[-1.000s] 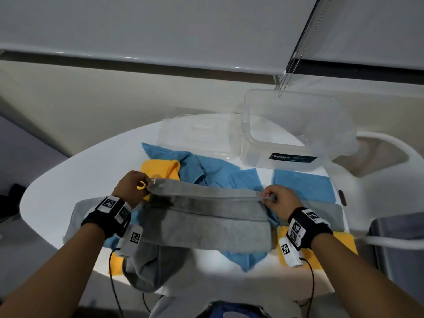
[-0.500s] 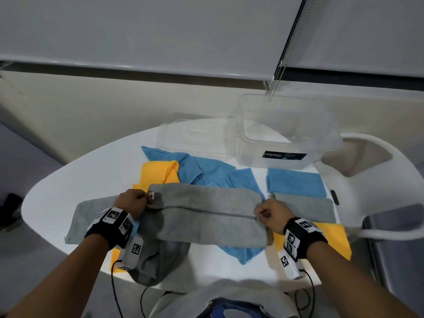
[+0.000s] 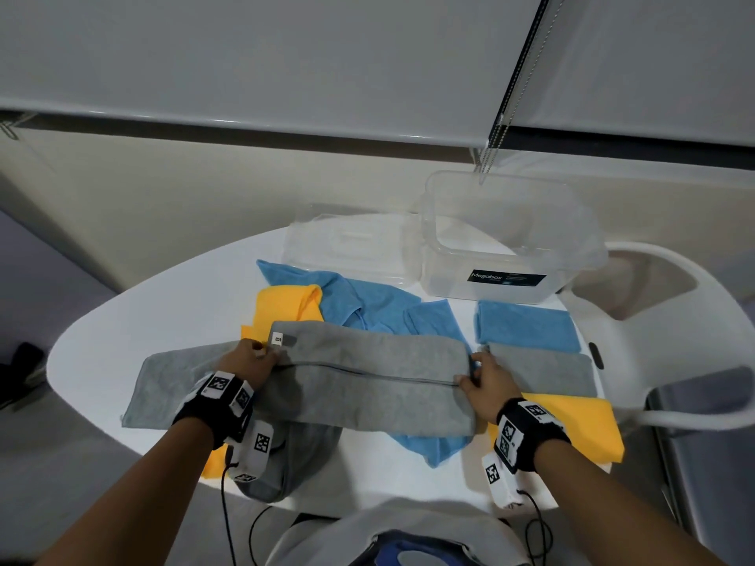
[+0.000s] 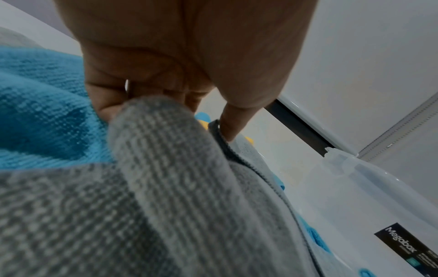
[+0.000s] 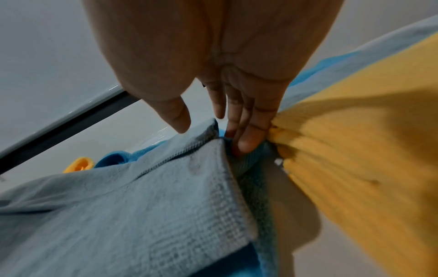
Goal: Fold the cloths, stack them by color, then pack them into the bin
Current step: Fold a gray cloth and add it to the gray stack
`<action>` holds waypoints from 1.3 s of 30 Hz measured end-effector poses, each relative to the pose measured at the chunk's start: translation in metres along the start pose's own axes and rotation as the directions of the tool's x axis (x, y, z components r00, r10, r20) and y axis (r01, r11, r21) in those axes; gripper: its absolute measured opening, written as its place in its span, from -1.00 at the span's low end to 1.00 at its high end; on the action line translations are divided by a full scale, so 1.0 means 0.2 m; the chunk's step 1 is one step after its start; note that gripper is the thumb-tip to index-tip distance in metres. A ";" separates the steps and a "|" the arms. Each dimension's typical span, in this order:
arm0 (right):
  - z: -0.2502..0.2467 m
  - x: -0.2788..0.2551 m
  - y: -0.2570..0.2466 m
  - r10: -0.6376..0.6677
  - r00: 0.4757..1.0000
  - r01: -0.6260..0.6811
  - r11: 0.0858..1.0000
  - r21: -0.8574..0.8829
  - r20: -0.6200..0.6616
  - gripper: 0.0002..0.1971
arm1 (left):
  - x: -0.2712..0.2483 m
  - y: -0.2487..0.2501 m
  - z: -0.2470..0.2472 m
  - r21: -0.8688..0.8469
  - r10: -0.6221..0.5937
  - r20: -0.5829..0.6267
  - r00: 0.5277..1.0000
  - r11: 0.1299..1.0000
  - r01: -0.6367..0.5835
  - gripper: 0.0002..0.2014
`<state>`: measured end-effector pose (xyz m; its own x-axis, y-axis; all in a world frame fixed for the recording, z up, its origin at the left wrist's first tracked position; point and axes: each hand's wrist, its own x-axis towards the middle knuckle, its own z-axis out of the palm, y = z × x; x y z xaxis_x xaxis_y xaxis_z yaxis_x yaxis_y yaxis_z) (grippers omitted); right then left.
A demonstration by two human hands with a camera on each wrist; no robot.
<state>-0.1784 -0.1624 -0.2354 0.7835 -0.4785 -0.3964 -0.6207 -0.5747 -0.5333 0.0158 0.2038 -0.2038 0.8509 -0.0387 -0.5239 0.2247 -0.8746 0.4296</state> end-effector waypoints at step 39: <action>-0.02 -0.16 -0.11 0.025 0.977 -0.169 0.689 0.705 0.210 -0.85 | 0.15 0.59 -0.40 0.402 0.555 -0.288 0.781 0.810 -0.427 -0.70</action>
<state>-0.1891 -0.1368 -0.2078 0.7559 -0.3428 -0.5578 -0.5411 0.1527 -0.8270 0.1054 0.1370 -0.1100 0.9256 -0.3763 0.0408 -0.3725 -0.8861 0.2759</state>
